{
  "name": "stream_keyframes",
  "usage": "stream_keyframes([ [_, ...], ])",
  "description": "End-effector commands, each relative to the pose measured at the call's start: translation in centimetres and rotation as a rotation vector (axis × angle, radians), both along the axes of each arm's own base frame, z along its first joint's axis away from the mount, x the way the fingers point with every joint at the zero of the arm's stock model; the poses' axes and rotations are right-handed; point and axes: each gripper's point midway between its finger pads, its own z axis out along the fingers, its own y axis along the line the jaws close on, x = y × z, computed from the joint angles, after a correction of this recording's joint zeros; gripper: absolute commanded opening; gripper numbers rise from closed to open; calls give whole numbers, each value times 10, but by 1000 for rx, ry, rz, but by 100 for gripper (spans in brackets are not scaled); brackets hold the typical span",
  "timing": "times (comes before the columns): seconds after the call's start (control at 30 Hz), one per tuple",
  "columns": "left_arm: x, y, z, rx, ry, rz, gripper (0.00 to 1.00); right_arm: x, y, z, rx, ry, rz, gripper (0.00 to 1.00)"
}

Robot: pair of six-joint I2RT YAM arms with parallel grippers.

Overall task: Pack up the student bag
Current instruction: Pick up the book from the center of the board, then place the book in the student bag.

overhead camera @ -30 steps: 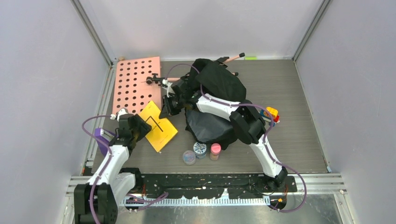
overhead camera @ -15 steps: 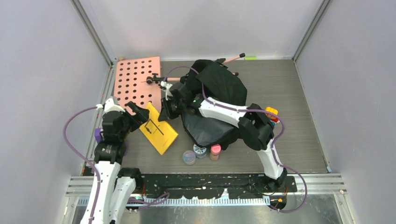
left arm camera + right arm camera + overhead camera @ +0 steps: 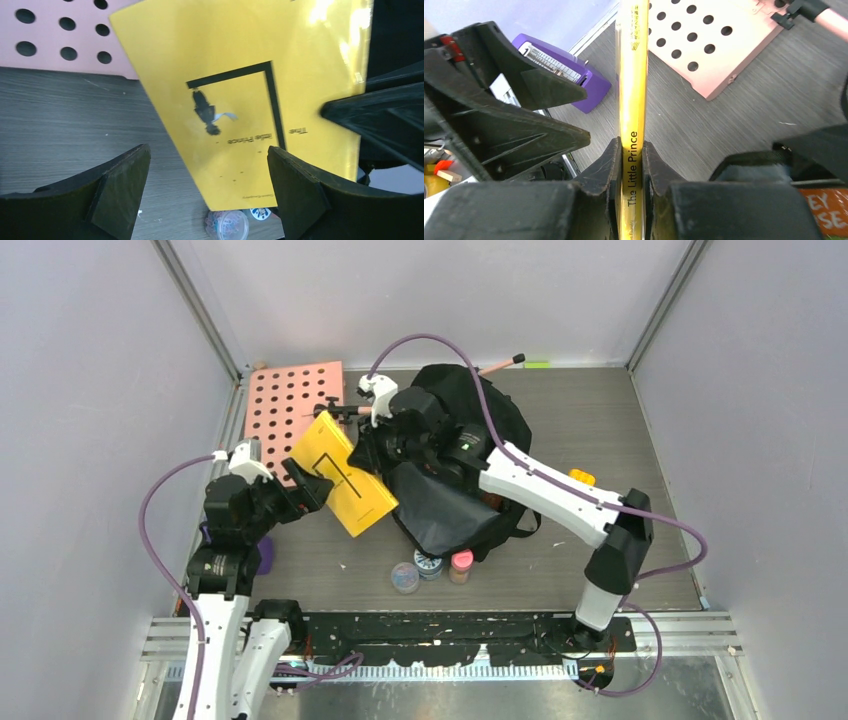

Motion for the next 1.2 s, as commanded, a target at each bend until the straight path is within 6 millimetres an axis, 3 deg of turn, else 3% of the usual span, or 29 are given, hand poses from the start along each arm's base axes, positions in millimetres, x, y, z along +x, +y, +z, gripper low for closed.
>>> stream_keyframes([
  [0.0, -2, -18, 7, -47, -47, -99, 90, -14, -26, 94, 119, -166, -20, 0],
  [0.1, 1, -24, 1, -81, -42, -121, 89, -26, -47, 110, 87, -227, -9, 1],
  [0.23, 9, -34, -9, -158, -9, -147, 86, -31, -83, 114, -6, -314, -59, 0],
  [0.43, 28, -55, -5, -195, 15, -148, 84, -43, -136, 139, -72, -471, -118, 0],
  [0.73, 48, -144, -4, -204, 79, -221, 84, -39, -189, 133, -257, -666, -193, 0],
  [0.9, 62, -172, -1, -206, 80, -201, 87, -29, -213, 122, -383, -748, -279, 0],
  [1.03, 74, -186, -2, -200, 86, -185, 91, -29, -215, 108, -448, -806, -285, 0],
  [1.17, 86, -184, -21, -148, 126, -121, 97, -30, -208, 108, -457, -879, -271, 0],
])
